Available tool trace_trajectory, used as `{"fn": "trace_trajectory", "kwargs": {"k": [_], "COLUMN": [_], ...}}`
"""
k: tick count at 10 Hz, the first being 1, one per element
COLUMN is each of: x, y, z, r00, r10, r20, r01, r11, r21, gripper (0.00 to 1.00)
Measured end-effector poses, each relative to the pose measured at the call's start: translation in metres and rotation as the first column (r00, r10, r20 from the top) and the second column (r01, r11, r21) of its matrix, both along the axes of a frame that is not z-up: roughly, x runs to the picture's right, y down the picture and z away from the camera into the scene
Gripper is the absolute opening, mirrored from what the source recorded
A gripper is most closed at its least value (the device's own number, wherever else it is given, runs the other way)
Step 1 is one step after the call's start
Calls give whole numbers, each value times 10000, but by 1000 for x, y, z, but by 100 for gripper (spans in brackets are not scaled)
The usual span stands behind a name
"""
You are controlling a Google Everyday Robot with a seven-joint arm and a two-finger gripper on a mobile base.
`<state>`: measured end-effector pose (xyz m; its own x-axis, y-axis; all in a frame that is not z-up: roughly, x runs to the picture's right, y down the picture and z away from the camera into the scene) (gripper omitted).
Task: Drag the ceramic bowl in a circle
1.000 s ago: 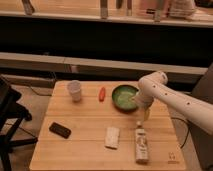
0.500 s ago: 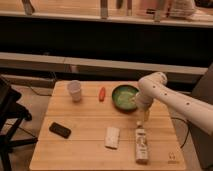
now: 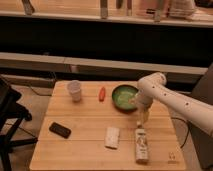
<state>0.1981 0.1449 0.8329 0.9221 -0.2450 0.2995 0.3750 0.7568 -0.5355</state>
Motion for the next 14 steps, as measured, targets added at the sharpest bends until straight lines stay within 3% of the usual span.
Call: {"fn": "trace_trajectory", "kwargs": {"k": [10, 12, 14], "x": [-11, -13, -16], "y": [12, 14, 17], "z": [2, 3, 3], "r00": [9998, 9997, 9995], "r10": [-162, -211, -287], "r20": [93, 124, 158], "r01": [164, 215, 293], "r11": [9995, 9993, 9989], "r21": [-263, -322, -379], "gripper": [79, 73, 79]}}
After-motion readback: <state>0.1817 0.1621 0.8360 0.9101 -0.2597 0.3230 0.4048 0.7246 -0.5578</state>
